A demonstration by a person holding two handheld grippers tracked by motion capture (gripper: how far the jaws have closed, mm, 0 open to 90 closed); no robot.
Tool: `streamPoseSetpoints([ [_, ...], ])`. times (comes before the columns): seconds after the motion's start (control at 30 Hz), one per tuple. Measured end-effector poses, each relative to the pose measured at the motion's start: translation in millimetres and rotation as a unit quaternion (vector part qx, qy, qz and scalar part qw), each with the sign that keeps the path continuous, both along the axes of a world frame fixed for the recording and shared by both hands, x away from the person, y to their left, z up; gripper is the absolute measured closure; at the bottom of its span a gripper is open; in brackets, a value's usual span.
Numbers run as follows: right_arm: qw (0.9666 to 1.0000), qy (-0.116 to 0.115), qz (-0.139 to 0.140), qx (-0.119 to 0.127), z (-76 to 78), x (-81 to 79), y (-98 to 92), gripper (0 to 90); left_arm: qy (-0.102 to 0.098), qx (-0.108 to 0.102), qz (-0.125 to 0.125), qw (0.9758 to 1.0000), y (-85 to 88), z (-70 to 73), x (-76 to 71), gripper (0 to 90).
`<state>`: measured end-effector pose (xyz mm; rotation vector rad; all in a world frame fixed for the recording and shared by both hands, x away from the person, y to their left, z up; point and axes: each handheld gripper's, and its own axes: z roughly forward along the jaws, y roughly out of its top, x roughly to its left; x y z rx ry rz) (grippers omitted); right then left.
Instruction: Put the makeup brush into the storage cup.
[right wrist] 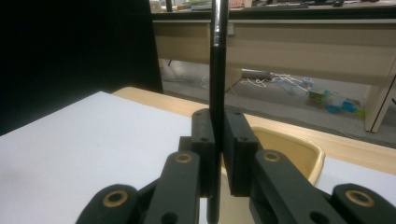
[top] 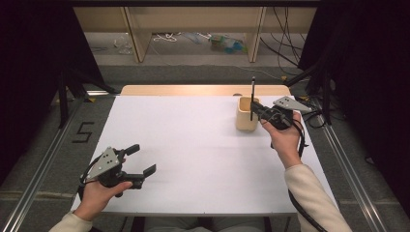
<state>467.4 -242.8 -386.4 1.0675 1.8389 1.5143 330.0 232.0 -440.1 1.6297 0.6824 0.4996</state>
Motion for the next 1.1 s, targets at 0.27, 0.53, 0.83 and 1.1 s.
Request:
streamPoseSetpoints([
  [0.27, 0.9999, 0.008, -0.007, -0.007, 0.3, 1.7, -3.5, 84.3, 0.001, 0.000, 0.001, 1.0000, 0.3, -0.1, 0.2, 7.1],
  [0.53, 0.9999, 0.002, -0.013, 0.000, -0.9, 5.1, -4.0, 84.3, 0.000, 0.000, 0.001, 1.0000, 0.0, -0.1, 0.1, 7.2],
  [0.83, 0.9998, -0.001, -0.018, 0.007, -1.1, 8.4, -3.0, 84.3, 0.000, 0.000, 0.000, 1.0000, 0.1, -0.2, 0.1, 7.2],
  [1.1, 0.9998, 0.003, -0.022, 0.002, 0.4, 9.7, -4.6, 84.3, 0.000, 0.000, 0.000, 1.0000, -0.1, -0.2, 0.2, 7.2],
])
